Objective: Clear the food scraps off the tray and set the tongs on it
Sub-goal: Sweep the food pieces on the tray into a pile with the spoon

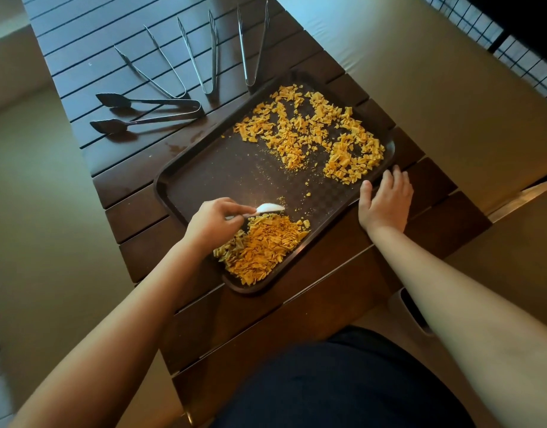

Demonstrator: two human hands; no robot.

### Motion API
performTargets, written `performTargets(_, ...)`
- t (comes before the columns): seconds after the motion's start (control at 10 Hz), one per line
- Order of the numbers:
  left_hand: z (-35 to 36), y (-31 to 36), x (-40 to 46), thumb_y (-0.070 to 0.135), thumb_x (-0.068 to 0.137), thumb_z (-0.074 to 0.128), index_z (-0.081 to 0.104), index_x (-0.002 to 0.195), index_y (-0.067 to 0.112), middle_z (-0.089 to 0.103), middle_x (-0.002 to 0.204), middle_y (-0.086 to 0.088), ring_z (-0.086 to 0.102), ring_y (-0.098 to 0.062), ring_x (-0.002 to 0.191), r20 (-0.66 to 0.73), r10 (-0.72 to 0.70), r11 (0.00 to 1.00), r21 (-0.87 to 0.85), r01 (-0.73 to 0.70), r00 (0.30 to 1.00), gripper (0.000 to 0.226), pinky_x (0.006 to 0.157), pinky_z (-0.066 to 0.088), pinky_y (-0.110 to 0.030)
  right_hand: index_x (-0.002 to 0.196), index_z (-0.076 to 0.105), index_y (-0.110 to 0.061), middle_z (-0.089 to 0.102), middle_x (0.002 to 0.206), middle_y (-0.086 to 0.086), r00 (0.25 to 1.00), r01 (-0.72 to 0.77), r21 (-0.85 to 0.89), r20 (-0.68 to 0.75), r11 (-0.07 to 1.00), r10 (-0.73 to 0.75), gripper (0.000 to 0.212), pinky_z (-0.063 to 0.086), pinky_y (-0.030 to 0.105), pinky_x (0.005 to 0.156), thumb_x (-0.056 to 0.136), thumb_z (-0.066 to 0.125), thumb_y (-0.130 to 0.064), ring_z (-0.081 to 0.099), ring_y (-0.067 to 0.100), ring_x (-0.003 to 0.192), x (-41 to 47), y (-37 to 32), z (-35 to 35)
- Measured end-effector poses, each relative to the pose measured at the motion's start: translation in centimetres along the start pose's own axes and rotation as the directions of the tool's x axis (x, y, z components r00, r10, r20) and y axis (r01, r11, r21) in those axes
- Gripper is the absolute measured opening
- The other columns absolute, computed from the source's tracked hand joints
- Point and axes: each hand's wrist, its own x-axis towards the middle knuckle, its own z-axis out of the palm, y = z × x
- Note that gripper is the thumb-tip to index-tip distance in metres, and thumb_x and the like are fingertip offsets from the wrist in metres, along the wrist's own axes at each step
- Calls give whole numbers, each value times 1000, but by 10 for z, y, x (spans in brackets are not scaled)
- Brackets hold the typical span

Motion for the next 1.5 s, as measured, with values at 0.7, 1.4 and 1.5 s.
performTargets(0.7, 19, 57, 63, 13, 94, 47, 62, 120, 29, 56, 107, -1, 51, -13, 89, 109, 156, 971, 166, -172, 982, 34, 73, 45, -26, 140, 38, -2, 29, 151, 16, 1000, -7, -12, 9, 1000, 7, 72, 12, 42, 116, 90, 20, -51, 18, 30, 143, 0, 0, 0)
performTargets(1.4, -4, 9, 26, 16, 93, 52, 67, 112, 27, 57, 101, 1, 49, -7, 72, 34, -17, 1000, -22, 17, 999, 26, 56, 38, -16, 139, 39, -1, 30, 151, 16, 1000, 6, 14, -1, 1000, -6, 70, 12, 43, 115, 90, 23, -50, 19, 31, 142, 1, 1, 1)
performTargets(1.5, -6, 7, 24, 17, 93, 53, 66, 113, 28, 55, 96, 4, 50, -6, 74, 100, 0, 999, 45, -4, 995, 26, 59, 37, -14, 139, 39, -1, 30, 151, 16, 1000, 6, 8, 1, 1000, -6, 71, 12, 43, 115, 90, 23, -50, 19, 31, 142, 0, 1, 1)
